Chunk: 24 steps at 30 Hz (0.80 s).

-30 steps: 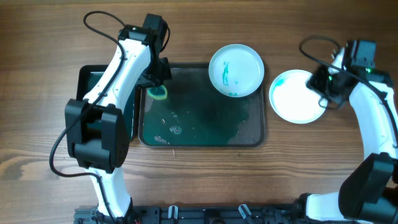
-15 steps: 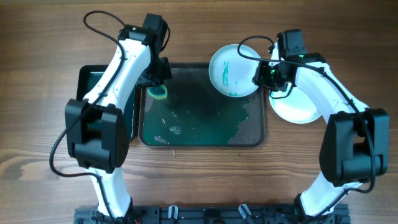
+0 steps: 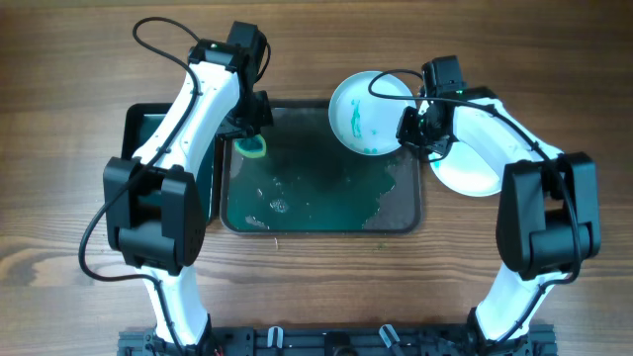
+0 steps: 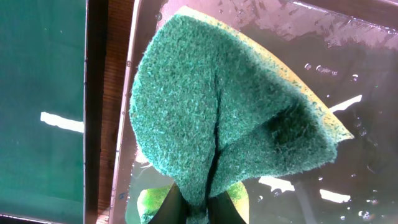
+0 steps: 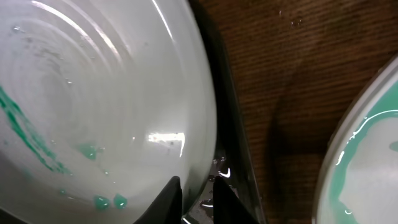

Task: Clean dirty plates on tray and stack at the side
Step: 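Move the right gripper to the last plate and grasp its rim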

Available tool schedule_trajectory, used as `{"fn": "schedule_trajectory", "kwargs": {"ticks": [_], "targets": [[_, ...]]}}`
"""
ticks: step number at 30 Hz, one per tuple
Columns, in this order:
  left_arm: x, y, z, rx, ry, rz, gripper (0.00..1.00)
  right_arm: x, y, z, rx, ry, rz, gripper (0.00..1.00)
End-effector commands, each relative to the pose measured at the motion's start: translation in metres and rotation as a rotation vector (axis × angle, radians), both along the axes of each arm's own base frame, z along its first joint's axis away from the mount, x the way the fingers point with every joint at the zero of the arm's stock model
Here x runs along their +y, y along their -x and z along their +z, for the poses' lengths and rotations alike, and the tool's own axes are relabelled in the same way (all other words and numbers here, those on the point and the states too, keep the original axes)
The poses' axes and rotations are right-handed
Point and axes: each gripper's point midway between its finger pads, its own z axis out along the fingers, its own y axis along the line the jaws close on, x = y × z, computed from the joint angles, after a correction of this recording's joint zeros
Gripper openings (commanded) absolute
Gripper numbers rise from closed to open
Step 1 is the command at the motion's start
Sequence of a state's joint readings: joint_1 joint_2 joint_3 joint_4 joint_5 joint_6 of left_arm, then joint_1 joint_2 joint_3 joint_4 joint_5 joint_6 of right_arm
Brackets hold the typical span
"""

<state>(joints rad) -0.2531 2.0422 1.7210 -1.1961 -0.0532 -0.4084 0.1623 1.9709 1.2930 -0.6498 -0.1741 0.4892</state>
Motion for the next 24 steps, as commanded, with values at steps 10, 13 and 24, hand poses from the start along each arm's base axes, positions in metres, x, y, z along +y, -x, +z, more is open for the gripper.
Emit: {"fn": "schedule_trajectory", "kwargs": {"ticks": [10, 13, 24], "targets": [[-0.003, -0.004, 0.002, -0.01, 0.014, -0.013, 0.04, 0.041, 0.045, 0.015, 0.092, -0.027, 0.209, 0.07], [-0.003, -0.004, 0.002, -0.01, 0.014, -0.013, 0.04, 0.048, 0.052, 0.025, 0.067, -0.014, 0.311, 0.17], [-0.003, -0.004, 0.002, -0.01, 0.014, -0.013, 0.04, 0.051, 0.002, 0.009, -0.161, 0.093, 0.562, 0.34]]}}
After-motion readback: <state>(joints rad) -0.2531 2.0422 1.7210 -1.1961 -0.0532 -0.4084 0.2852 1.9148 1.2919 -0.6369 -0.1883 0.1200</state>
